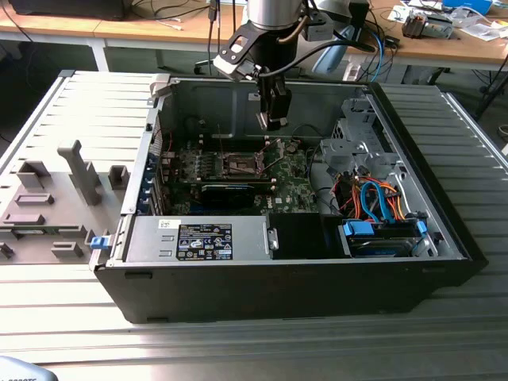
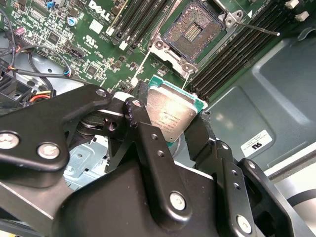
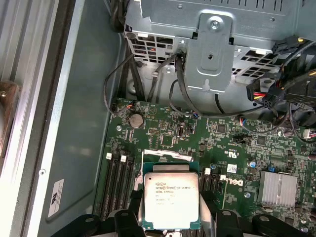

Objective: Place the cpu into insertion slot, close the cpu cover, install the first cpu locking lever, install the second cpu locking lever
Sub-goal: 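Place the cpu into insertion slot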

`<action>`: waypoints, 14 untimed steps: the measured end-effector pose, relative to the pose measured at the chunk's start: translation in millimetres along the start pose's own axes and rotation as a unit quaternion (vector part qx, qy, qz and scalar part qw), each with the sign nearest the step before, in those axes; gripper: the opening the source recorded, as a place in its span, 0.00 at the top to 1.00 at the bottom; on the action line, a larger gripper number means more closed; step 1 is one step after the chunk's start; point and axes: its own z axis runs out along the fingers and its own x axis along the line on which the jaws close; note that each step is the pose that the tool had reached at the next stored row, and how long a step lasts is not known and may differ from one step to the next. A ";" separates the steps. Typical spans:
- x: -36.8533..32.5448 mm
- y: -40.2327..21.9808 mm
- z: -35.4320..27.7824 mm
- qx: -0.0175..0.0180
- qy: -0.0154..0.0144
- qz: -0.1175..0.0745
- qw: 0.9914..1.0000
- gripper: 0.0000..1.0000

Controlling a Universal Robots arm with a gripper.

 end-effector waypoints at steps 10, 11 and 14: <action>0.0 0.0 0.0 0.000 -0.001 0.007 1.000 0.46; 0.0 0.0 0.0 0.000 -0.001 0.007 1.000 0.46; 0.0 0.0 0.0 0.000 -0.001 0.009 1.000 0.46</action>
